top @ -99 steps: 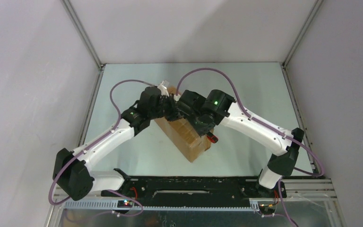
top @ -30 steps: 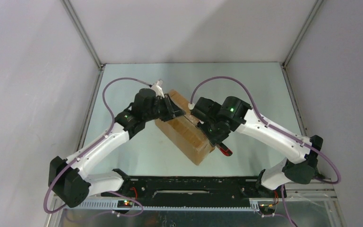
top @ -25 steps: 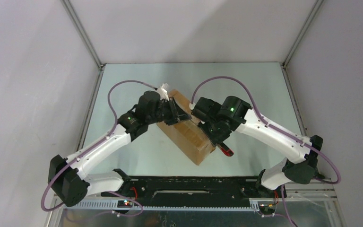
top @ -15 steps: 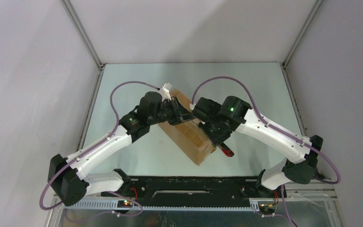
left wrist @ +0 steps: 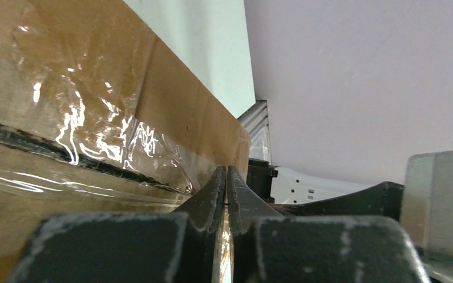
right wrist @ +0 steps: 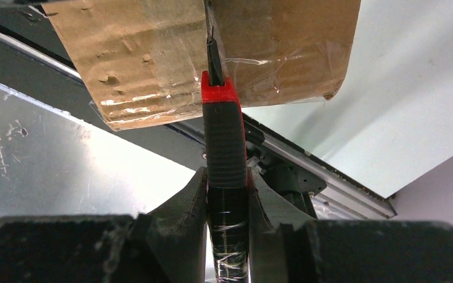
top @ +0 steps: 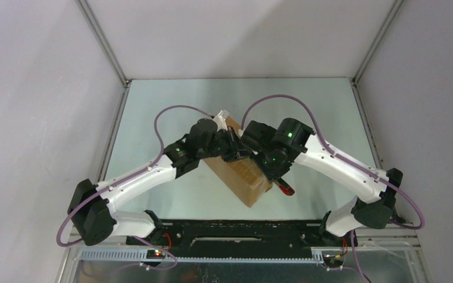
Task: Unpack the express box
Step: Cut the express box at the center of the board.
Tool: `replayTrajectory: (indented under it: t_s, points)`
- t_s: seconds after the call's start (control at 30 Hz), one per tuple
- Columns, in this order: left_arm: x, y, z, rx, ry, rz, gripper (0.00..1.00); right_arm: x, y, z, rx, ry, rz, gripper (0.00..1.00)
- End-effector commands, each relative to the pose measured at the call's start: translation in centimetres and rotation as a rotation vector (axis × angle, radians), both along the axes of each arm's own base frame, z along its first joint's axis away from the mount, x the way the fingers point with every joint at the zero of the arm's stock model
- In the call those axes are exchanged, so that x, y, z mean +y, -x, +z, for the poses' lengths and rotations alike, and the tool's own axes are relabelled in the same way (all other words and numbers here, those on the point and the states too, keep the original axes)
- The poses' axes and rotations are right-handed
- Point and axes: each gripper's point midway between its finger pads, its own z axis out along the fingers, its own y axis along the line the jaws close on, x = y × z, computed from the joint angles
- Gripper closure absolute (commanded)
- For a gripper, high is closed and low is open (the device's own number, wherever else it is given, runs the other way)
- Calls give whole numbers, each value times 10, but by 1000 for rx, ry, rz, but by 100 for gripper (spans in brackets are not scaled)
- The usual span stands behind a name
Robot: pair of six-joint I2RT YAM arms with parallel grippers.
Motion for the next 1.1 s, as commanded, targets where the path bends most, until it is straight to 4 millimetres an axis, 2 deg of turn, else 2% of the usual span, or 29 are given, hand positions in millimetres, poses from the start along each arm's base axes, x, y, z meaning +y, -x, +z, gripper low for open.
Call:
replayTrajectory:
  t_s: [0.0,0.1,0.4,0.5,0.7,0.83,0.97,1.07]
  points:
    - [14,17,-66,74,-196,-18,94,-11,-11,17,-51,3,-85,100]
    - [23,19,-85,60,-308,-20,96,-10,-17,23,-79,-21,-124,100]
    - [40,23,-126,51,-466,-25,99,-5,-40,44,-159,-134,-224,100]
    - [45,22,-131,39,-488,-17,100,-2,-45,48,-166,-165,-239,100]
    - [62,13,-136,-29,-604,-13,100,-2,-28,39,-75,-139,-182,100]
    - [66,7,-128,-119,-641,-4,100,-6,-28,45,-73,-149,-198,100]
    - [52,8,-99,-261,-614,-41,98,-2,-39,45,-106,-166,-224,100]
    - [43,12,-80,-367,-572,-55,92,5,-46,43,-126,-189,-244,100]
